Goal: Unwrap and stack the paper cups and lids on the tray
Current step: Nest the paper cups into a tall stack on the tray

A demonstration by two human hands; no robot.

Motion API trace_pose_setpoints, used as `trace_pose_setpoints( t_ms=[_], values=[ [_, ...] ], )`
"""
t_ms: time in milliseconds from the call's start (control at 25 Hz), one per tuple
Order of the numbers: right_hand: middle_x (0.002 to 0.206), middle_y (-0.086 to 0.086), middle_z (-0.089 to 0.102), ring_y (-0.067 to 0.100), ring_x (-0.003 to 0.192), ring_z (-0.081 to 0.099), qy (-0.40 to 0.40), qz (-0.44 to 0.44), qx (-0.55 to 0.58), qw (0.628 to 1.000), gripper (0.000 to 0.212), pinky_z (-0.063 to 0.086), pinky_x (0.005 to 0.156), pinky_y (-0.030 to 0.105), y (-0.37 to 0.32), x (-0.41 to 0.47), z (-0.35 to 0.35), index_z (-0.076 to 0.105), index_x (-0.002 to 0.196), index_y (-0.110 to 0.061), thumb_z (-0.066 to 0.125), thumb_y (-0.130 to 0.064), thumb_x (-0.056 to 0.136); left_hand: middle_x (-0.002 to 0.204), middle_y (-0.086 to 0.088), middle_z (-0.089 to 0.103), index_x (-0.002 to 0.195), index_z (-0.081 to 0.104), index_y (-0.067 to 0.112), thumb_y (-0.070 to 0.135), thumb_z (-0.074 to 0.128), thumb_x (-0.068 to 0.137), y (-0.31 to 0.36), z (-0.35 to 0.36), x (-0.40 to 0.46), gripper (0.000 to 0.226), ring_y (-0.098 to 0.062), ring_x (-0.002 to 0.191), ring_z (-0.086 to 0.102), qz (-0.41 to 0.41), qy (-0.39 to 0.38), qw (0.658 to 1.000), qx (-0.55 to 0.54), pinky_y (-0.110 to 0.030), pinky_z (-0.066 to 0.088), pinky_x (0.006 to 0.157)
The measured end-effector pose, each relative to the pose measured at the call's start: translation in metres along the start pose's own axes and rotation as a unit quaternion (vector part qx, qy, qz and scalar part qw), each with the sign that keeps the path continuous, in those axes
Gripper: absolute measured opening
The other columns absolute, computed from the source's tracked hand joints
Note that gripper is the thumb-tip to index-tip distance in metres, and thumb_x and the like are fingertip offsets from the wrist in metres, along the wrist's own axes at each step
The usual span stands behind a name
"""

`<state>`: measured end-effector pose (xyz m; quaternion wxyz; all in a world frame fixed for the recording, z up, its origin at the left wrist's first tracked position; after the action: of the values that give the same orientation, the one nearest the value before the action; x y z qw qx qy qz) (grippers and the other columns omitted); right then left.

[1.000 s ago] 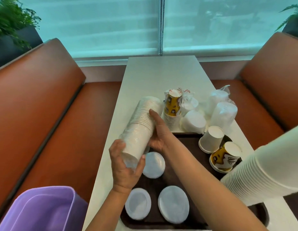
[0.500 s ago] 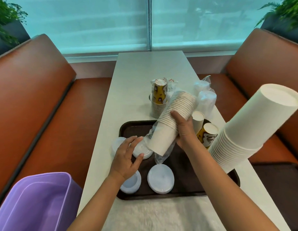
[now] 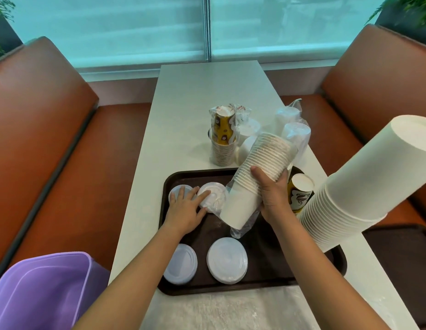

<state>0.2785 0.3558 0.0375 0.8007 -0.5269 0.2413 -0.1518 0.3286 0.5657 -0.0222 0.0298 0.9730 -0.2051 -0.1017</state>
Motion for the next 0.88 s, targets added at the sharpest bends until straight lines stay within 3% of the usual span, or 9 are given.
trace_pose_setpoints(
  t_ms=[120,280,440,600,680,760,800,880],
  values=[
    [0.115,0.002,0.058,0.022,0.107,0.06,0.004,-0.018,-0.013,1.0,0.08,0.049,0.095,0.051,0.0,0.005,-0.005,0.038,0.128,-0.024,0.079,-0.022,0.059,0.159,0.001,0.007,0.149,0.011,0.039,0.049,0.035,0.097,0.006,-0.005,0.008,0.059,-0.029,0.145,0.002,0.0,0.014,1.0,0.003,-0.051,0.005,0.115],
    [0.118,0.003,0.057,0.022,0.108,0.059,0.003,-0.058,-0.055,0.997,0.092,0.049,0.096,0.048,-0.002,0.005,-0.004,0.037,0.132,-0.022,0.08,-0.031,0.051,0.157,-0.002,0.014,0.147,0.022,0.036,0.049,0.053,0.087,-0.015,-0.027,0.008,0.069,-0.026,0.145,0.008,-0.017,0.117,0.992,-0.033,-0.048,0.01,0.115],
    [0.123,0.007,0.054,0.02,0.11,0.057,0.004,-0.135,-0.125,0.983,0.104,0.049,0.089,0.031,-0.012,-0.001,-0.001,0.031,0.137,-0.017,0.078,-0.044,0.048,0.153,-0.007,0.022,0.147,0.025,0.028,0.04,0.059,0.087,-0.045,-0.016,0.017,0.07,-0.024,0.141,0.021,-0.036,0.056,0.993,-0.099,-0.044,0.019,0.114],
    [0.127,0.007,0.052,0.02,0.114,0.055,0.01,-0.172,-0.146,0.974,0.106,0.048,0.09,0.027,-0.016,-0.003,-0.001,0.029,0.139,-0.015,0.078,-0.044,0.049,0.151,-0.002,0.026,0.143,0.033,0.032,0.048,0.065,0.081,-0.038,-0.04,-0.005,0.072,-0.022,0.14,0.023,-0.031,0.096,0.983,-0.152,-0.046,0.022,0.114],
    [0.129,0.008,0.05,0.021,0.117,0.053,0.014,-0.19,-0.162,0.968,0.107,0.048,0.095,0.033,-0.018,-0.004,-0.002,0.028,0.14,-0.013,0.078,-0.043,0.05,0.154,0.0,0.02,0.144,0.028,0.039,0.051,0.073,0.072,-0.022,-0.029,-0.038,0.085,-0.02,0.141,0.021,-0.014,-0.001,0.984,-0.179,-0.041,0.022,0.115],
    [0.133,0.008,0.047,0.021,0.121,0.05,0.014,-0.205,-0.183,0.961,0.108,0.046,0.098,0.033,-0.018,-0.008,-0.003,0.026,0.141,-0.013,0.078,-0.042,0.051,0.156,0.005,0.011,0.144,0.018,0.047,0.051,0.077,0.066,-0.003,-0.005,-0.083,0.098,-0.02,0.143,0.016,0.017,-0.135,0.984,-0.112,-0.041,0.019,0.116],
    [0.135,0.008,0.045,0.021,0.122,0.048,0.015,-0.21,-0.191,0.959,0.109,0.045,0.098,0.028,-0.017,-0.01,-0.005,0.025,0.142,-0.013,0.078,-0.041,0.051,0.155,0.007,0.012,0.144,0.018,0.048,0.049,0.078,0.067,-0.001,0.006,-0.099,0.098,-0.019,0.141,0.02,0.024,-0.169,0.982,-0.08,-0.04,0.019,0.115],
    [0.138,0.006,0.041,0.019,0.125,0.044,0.014,-0.217,-0.203,0.955,0.11,0.039,0.095,0.011,-0.016,-0.015,-0.007,0.023,0.144,-0.013,0.08,-0.036,0.053,0.151,0.01,0.023,0.142,0.026,0.045,0.043,0.078,0.07,-0.002,0.011,-0.109,0.089,-0.015,0.134,0.033,0.025,-0.16,0.984,-0.077,-0.034,0.026,0.112]
  ],
)
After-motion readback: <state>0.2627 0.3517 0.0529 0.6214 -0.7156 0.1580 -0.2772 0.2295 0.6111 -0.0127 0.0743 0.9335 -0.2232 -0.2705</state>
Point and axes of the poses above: each hand's wrist, its own x-axis towards the middle knuckle, its own z-axis out of the palm, y = z × x, the point moved 9 cm from there along x, towards the middle knuckle
